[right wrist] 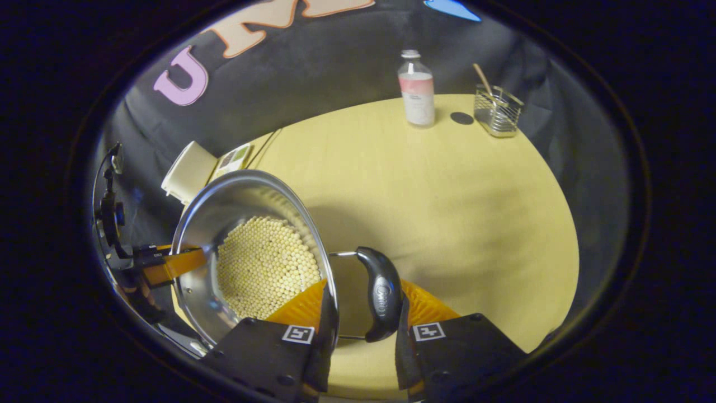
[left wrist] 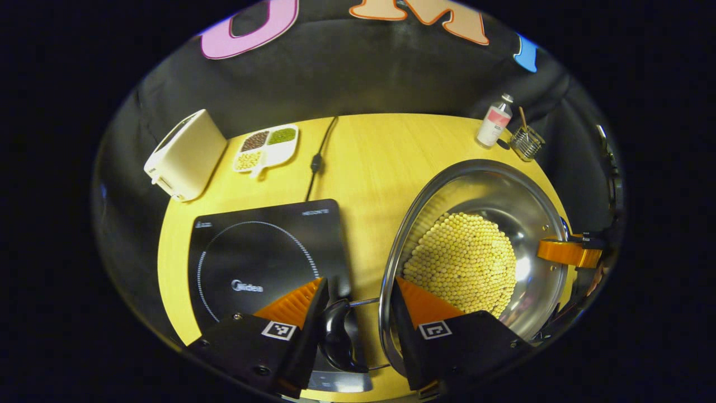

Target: First push the handle of the pot to place it horizontally, then grasp the pot with both hands and set it on the induction cooktop.

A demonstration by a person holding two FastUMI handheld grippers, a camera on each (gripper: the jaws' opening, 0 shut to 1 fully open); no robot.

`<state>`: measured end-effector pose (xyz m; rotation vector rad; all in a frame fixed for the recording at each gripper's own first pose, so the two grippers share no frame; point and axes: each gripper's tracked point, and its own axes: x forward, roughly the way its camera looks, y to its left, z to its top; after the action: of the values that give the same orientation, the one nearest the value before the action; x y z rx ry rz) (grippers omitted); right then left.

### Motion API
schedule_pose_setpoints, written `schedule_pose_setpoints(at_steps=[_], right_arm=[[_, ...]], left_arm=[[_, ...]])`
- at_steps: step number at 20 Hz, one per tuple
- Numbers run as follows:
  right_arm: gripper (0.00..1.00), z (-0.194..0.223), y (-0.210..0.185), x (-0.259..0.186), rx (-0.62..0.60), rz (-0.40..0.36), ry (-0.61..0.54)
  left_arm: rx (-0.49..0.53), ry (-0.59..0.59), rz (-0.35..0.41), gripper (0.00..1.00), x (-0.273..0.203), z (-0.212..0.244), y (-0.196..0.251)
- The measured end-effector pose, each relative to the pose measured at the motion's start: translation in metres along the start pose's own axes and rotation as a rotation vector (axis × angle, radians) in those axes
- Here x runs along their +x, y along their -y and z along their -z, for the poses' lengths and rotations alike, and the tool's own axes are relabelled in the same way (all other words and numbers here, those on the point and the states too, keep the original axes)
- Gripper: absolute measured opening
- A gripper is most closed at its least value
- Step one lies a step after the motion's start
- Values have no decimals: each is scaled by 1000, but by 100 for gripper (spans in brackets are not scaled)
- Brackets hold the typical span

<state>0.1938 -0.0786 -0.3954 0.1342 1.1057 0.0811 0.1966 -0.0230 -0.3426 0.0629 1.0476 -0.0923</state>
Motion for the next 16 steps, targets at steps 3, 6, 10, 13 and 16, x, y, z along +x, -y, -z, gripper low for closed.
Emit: schedule_pose_setpoints(at_steps=[3,6,10,13,16], right_arm=[[41,8,-40,4,-13,4,1],[49,16,-83,14,-8,28,6],[49,24,-144,22,-16,70,18],[49,30,-182,32,-34,112,14],[49,33,-211,40,-29,121,16]], left_arm=[[-10,-1,13,65,-4,7,-38],[-21,8,35,66,-2,16,-82],[5,33,70,65,3,18,-143],[16,21,91,64,11,23,-178],[42,58,95,65,10,19,-209]])
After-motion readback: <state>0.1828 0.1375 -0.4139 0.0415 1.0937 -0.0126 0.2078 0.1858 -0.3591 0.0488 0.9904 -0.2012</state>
